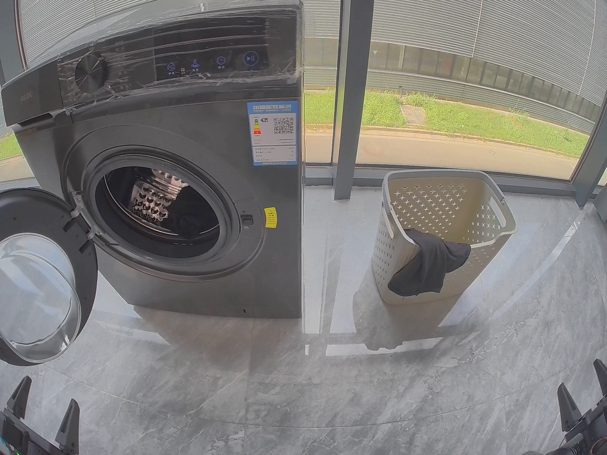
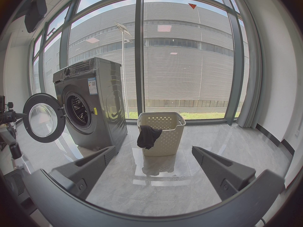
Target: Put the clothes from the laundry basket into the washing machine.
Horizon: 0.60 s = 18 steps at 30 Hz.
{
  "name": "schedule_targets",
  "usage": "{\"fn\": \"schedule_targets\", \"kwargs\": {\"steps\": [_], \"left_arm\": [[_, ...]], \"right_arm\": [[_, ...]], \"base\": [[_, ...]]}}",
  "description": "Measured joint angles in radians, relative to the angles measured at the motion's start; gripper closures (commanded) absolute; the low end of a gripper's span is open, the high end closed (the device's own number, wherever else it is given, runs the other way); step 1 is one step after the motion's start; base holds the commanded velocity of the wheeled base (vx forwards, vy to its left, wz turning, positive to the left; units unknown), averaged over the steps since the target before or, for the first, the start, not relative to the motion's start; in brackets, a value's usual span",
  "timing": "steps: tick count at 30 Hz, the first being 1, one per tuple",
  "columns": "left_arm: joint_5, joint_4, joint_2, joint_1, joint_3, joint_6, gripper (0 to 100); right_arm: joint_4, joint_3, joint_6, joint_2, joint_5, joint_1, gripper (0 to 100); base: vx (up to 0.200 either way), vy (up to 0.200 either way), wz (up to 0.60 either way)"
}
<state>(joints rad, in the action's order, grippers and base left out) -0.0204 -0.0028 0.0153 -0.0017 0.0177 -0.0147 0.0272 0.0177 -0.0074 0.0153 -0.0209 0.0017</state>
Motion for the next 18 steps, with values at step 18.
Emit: {"fn": "schedule_targets", "kwargs": {"steps": [18], "left_arm": [[-0.002, 0.000, 0.000, 0.001, 0.000, 0.001, 0]], "right_arm": [[0.001, 0.000, -0.001, 0.000, 0.000, 0.000, 0]], "base": [[0.000, -0.200, 0.00]]}}
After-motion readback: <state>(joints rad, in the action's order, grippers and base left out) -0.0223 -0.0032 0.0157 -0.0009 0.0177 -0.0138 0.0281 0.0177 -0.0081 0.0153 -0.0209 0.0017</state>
